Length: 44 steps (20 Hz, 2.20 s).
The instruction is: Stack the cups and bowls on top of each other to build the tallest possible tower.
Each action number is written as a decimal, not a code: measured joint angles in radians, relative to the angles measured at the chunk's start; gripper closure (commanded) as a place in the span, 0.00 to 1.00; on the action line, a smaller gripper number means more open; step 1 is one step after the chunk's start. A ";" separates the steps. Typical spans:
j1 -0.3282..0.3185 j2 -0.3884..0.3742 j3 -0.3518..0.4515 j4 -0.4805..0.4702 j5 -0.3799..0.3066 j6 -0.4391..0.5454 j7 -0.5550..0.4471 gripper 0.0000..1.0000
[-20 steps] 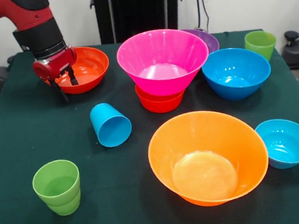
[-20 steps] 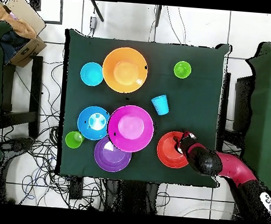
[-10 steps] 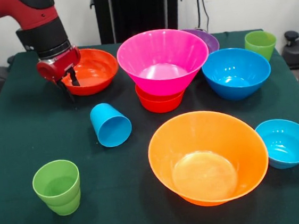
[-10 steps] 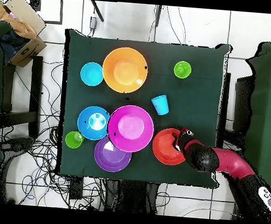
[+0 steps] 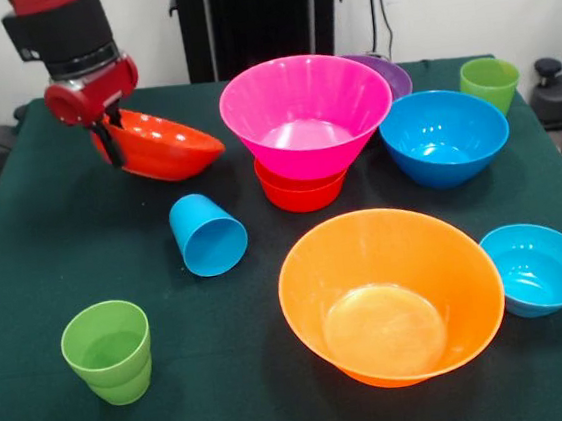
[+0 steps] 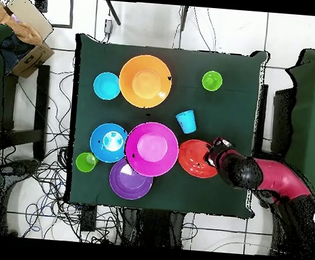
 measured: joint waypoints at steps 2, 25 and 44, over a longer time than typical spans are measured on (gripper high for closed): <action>0.012 -0.049 0.011 -0.001 0.033 0.040 0.000 1.00; 0.093 -0.255 0.055 -0.077 0.086 0.239 0.000 1.00; 0.166 -0.476 0.097 -0.246 0.208 0.677 -0.028 1.00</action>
